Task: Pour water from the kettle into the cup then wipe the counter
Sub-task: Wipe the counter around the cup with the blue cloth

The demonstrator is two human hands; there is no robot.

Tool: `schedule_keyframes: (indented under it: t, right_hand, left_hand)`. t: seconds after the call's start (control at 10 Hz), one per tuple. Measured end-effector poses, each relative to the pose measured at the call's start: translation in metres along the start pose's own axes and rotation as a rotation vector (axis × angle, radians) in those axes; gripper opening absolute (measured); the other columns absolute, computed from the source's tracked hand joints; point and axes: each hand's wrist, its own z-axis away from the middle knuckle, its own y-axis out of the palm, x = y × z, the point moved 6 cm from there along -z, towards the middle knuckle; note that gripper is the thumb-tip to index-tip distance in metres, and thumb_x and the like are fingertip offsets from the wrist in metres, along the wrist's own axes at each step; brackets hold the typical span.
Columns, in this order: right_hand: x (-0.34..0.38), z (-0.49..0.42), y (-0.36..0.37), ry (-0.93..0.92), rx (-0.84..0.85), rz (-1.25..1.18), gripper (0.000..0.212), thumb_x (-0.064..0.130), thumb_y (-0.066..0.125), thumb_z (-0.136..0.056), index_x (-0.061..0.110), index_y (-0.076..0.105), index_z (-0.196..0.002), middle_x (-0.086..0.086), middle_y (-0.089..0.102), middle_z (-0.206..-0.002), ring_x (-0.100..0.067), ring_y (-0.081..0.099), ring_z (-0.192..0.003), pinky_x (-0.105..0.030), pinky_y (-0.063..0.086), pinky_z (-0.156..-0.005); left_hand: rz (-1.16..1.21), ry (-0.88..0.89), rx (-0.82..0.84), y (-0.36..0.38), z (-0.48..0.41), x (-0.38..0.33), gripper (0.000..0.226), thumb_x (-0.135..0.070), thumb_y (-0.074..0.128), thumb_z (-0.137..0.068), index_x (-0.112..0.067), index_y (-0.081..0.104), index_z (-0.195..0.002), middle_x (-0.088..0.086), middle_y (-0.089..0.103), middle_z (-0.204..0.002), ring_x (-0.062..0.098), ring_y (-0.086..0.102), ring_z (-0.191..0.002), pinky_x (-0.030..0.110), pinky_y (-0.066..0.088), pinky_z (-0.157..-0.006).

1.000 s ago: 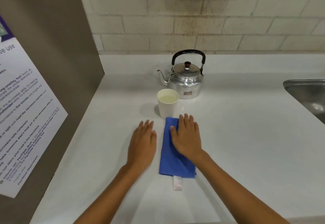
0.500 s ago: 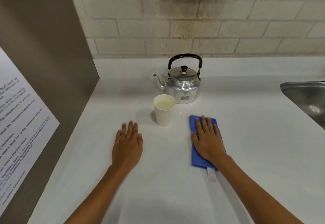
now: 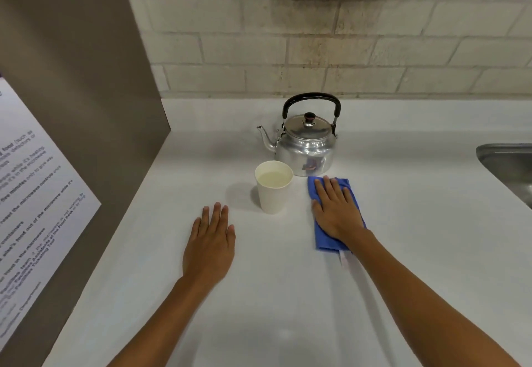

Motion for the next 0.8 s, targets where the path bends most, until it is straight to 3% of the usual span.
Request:
schedule_keyframes:
  t: [0.2, 0.3, 0.4, 0.5, 0.6, 0.7, 0.8]
  right_hand:
    - [0.017, 0.01, 0.011, -0.297, 0.02, -0.049, 0.053, 0.031, 0.022, -0.099, 0.028, -0.006, -0.144, -0.001, -0.002, -0.158, -0.015, -0.007, -0.145, -0.032, -0.007, -0.117]
    - [-0.011, 0.01, 0.009, -0.336, 0.019, -0.049, 0.053, 0.03, 0.027, -0.098, 0.031, 0.0, -0.144, 0.002, 0.002, -0.158, -0.012, -0.003, -0.145, -0.03, -0.005, -0.117]
    - [-0.036, -0.021, -0.002, -0.135, 0.014, -0.029, 0.051, 0.029, 0.027, -0.099, 0.025, 0.009, -0.146, -0.002, 0.006, -0.158, -0.017, 0.001, -0.145, -0.036, 0.001, -0.119]
    - [-0.031, -0.032, -0.005, -0.03, 0.009, 0.02, 0.052, 0.029, 0.024, -0.099, 0.021, 0.005, -0.147, -0.006, 0.004, -0.159, -0.021, 0.0, -0.145, -0.04, 0.002, -0.119]
    - [-0.013, -0.01, 0.005, -0.083, -0.003, 0.028, 0.054, 0.03, 0.024, -0.098, 0.022, 0.0, -0.146, -0.006, -0.001, -0.158, -0.022, -0.003, -0.145, -0.04, -0.001, -0.118]
    - [0.002, 0.02, 0.01, -0.292, 0.001, -0.023, 0.055, 0.031, 0.024, -0.098, 0.03, -0.006, -0.144, 0.001, -0.006, -0.157, -0.016, -0.008, -0.145, -0.034, -0.005, -0.118]
    - [0.002, 0.018, 0.008, -0.336, 0.05, -0.055, 0.053, 0.031, 0.024, -0.099, 0.034, -0.007, -0.141, 0.005, -0.007, -0.156, -0.013, -0.008, -0.144, -0.03, -0.008, -0.117]
  left_hand:
    - [0.03, 0.006, -0.015, 0.0, 0.0, 0.003, 0.053, -0.036, 0.012, -0.096, -0.018, -0.006, -0.143, -0.001, -0.005, -0.156, 0.016, -0.009, -0.143, 0.03, -0.005, -0.115]
    - [0.026, -0.001, -0.02, 0.0, 0.001, 0.003, 0.053, -0.036, 0.011, -0.096, -0.018, -0.01, -0.141, -0.001, -0.007, -0.156, 0.016, -0.011, -0.142, 0.029, -0.007, -0.114]
    - [0.016, -0.009, -0.016, -0.001, 0.001, 0.002, 0.053, -0.037, 0.009, -0.096, -0.019, -0.01, -0.142, -0.001, -0.008, -0.156, 0.016, -0.012, -0.142, 0.028, -0.008, -0.113]
    - [0.02, -0.012, -0.007, -0.001, 0.001, 0.001, 0.053, -0.037, 0.01, -0.096, -0.02, -0.008, -0.143, -0.002, -0.008, -0.156, 0.014, -0.012, -0.142, 0.028, -0.009, -0.113]
    - [0.017, -0.011, -0.008, -0.001, 0.0, 0.0, 0.053, -0.037, 0.01, -0.096, -0.02, -0.008, -0.143, -0.002, -0.008, -0.156, 0.015, -0.012, -0.142, 0.027, -0.009, -0.112]
    - [0.011, -0.007, -0.004, -0.001, 0.0, 0.0, 0.053, -0.037, 0.01, -0.096, -0.019, -0.008, -0.143, -0.001, -0.008, -0.156, 0.016, -0.012, -0.142, 0.027, -0.009, -0.112]
    - [0.022, -0.009, -0.001, -0.001, 0.0, 0.0, 0.053, -0.037, 0.01, -0.096, -0.019, -0.008, -0.143, -0.001, -0.008, -0.156, 0.015, -0.012, -0.142, 0.027, -0.009, -0.112]
